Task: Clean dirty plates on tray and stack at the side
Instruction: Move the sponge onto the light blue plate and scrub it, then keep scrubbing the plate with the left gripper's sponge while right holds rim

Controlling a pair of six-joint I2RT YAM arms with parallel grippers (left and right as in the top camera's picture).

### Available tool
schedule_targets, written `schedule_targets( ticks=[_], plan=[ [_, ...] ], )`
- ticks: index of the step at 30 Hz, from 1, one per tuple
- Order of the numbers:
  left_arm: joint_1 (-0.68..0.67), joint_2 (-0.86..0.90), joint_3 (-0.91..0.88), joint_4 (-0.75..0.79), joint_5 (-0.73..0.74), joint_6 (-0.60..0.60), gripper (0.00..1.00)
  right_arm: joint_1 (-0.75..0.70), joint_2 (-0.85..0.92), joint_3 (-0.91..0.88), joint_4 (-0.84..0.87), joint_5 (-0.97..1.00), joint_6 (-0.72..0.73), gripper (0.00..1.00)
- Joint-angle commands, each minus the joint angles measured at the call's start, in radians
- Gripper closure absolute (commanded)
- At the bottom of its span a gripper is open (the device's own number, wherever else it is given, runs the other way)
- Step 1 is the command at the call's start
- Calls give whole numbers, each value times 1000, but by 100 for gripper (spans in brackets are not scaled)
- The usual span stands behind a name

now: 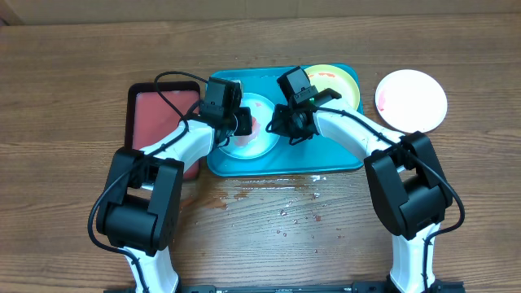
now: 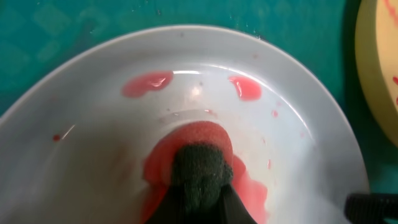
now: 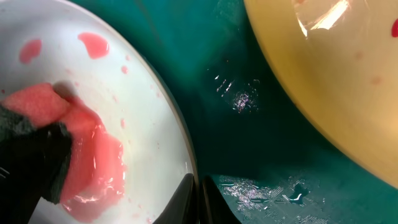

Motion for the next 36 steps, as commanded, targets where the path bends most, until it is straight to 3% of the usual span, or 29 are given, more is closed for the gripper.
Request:
schedule_targets(
  ticks=[1, 4, 13, 20, 36],
  plan=[
    [-7, 21, -9, -84, 51, 92, 96, -5, -2, -3, -6, 25, -4, 96],
    [-7, 19, -9, -157, 20, 124, 96, -5, -3, -3, -7, 25, -4, 96],
    [-5, 11, 25, -330, -266, 121, 96, -4, -3, -3, -7, 24, -4, 96],
    [-5, 11, 105, -327, -401, 121, 96, -4, -3, -3, -8, 24, -4, 96],
    [-5, 68, 108, -82, -173, 121, 96, -4, -3, -3, -21, 13, -35, 96]
  ],
)
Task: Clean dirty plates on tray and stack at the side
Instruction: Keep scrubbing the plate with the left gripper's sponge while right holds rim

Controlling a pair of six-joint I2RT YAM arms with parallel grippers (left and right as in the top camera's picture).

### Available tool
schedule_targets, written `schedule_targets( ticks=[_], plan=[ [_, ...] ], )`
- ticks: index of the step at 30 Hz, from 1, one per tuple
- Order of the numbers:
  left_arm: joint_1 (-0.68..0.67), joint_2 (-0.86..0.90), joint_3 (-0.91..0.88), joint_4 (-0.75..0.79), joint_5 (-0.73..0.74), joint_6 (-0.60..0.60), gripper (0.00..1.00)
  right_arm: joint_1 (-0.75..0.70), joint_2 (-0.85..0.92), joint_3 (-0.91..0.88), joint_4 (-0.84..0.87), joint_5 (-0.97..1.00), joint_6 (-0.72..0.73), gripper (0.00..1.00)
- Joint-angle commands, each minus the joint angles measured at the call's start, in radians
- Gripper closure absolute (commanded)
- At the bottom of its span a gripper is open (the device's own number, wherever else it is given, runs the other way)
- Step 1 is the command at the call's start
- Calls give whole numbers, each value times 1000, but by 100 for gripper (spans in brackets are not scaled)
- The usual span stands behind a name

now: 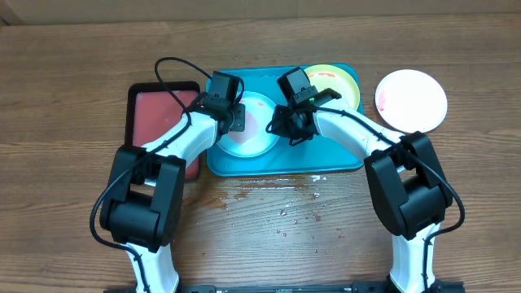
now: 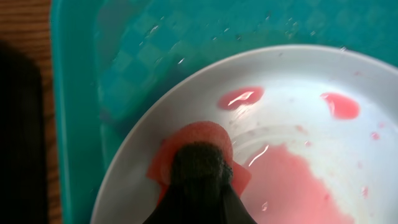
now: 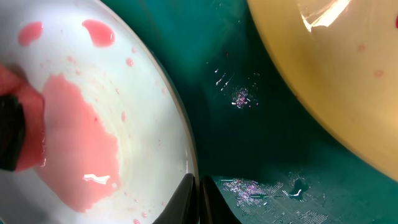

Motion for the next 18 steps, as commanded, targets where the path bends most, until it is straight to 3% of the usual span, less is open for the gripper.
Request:
schedule_targets(
  ticks=[1, 18],
  plan=[
    [4, 48, 17, 40, 98, 19, 96, -5, -2, -3, -12, 18, -26, 96],
    [-6, 73, 17, 239, 220, -22, 96, -4, -2, -3, -13, -8, -71, 96]
  ],
)
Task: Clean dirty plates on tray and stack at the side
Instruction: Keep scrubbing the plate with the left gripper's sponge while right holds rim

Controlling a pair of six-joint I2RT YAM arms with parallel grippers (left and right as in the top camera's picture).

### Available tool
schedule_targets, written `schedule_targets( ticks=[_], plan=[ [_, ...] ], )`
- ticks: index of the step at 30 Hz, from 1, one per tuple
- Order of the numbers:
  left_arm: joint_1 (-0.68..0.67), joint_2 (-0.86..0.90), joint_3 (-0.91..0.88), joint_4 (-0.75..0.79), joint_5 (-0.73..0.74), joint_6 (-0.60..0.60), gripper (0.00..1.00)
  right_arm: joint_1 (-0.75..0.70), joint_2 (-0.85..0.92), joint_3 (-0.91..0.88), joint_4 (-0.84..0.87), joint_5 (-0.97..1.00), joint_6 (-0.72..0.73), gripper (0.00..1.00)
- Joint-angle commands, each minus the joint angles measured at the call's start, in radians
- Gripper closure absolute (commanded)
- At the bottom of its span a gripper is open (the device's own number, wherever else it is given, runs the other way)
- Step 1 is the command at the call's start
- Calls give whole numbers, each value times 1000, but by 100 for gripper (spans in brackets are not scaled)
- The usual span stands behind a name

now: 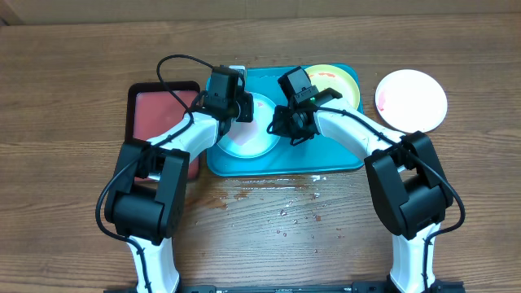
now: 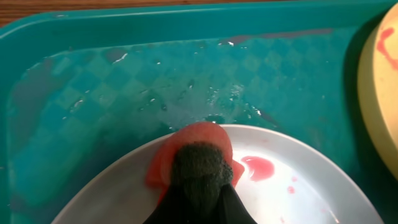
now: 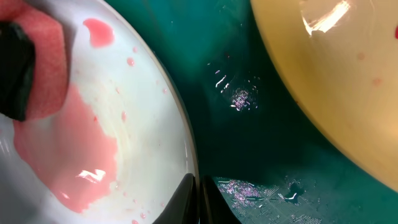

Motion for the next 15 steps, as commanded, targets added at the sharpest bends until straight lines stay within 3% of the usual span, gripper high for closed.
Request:
schedule_targets(
  ticks=[1, 11, 15],
  plan=[
    [-13, 31, 17, 21, 64, -14, 96, -1, -2, -4, -10, -2, -27, 96],
    [-53, 78, 17, -19, 169, 16, 96, -1, -2, -4, -11, -2, -31, 96],
    [-53, 77, 30, -107, 173, 34, 96, -1, -2, -4, -11, -2, -31, 96]
  ],
)
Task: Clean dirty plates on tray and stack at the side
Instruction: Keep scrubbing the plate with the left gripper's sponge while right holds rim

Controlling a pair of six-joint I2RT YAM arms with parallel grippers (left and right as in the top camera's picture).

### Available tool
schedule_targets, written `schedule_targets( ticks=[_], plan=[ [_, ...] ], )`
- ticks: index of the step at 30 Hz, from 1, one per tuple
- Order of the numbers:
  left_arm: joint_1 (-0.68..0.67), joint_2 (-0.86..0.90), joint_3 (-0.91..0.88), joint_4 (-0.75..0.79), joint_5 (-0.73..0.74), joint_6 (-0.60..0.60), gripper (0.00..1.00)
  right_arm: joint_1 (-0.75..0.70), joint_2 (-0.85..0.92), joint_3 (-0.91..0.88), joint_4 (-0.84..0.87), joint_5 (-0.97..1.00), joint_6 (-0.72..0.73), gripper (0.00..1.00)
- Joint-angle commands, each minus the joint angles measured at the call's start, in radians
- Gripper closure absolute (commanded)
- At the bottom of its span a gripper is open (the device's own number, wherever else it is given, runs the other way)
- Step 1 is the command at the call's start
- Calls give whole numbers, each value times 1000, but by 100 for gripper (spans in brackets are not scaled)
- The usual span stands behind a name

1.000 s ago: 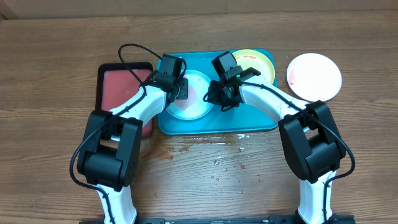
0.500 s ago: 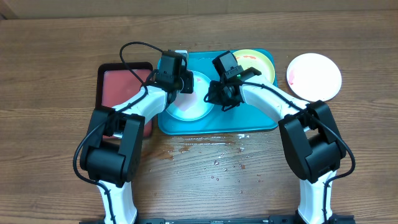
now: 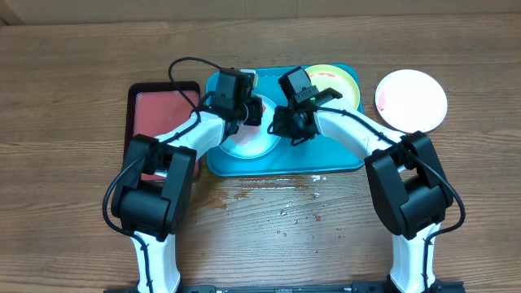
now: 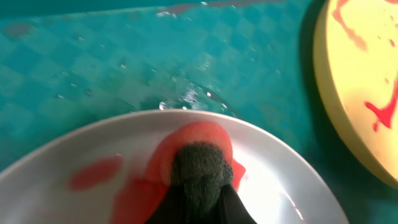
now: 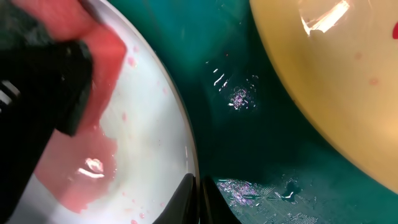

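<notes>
A white plate [image 3: 248, 140] smeared with red liquid lies on the teal tray [image 3: 285, 163]. My left gripper [image 3: 254, 112] is shut on a red sponge [image 4: 198, 155] with a dark scouring pad. The sponge presses on the plate's far right part [image 4: 280, 186]. My right gripper [image 5: 198, 186] is shut on the plate's right rim [image 5: 186, 143], and the sponge [image 5: 102, 56] shows at its upper left. A yellow plate [image 3: 334, 81] with red streaks sits at the tray's back right. Another white plate [image 3: 411, 99] lies on the table to the right of the tray.
A black tray with a red mat [image 3: 155, 114] stands left of the teal tray. Spilled drops [image 3: 281, 213] wet the wooden table in front of the tray. The yellow plate's edge [image 5: 336, 81] lies close to my right gripper.
My left gripper has moved the sponge from the white plate's far rim to its far right part, nearer the yellow plate. The red drop there is now under the sponge. My right gripper has not moved.
The sponge first sat in the red puddle at the plate's middle. It was then at the left rim, then at the far rim, and now at the far right. The puddle has spread into smears. My right gripper stayed shut on the right rim throughout.
</notes>
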Motion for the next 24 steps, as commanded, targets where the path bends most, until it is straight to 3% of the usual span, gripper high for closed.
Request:
schedule_targets(
  ticks=[1, 6, 15, 24],
  plan=[
    [-22, 38, 2, -89, 64, 42, 96, -1, -2, -3, -6, -1, -19, 96],
    [-10, 32, 25, -251, 14, 78, 96, -1, -2, -3, -6, -1, -19, 96],
    [0, 30, 106, -517, -211, 77, 96, -1, -2, -3, -6, 0, -19, 96],
    [10, 30, 145, -591, -400, 77, 96, -1, -2, -3, -6, 0, -19, 96]
  ],
)
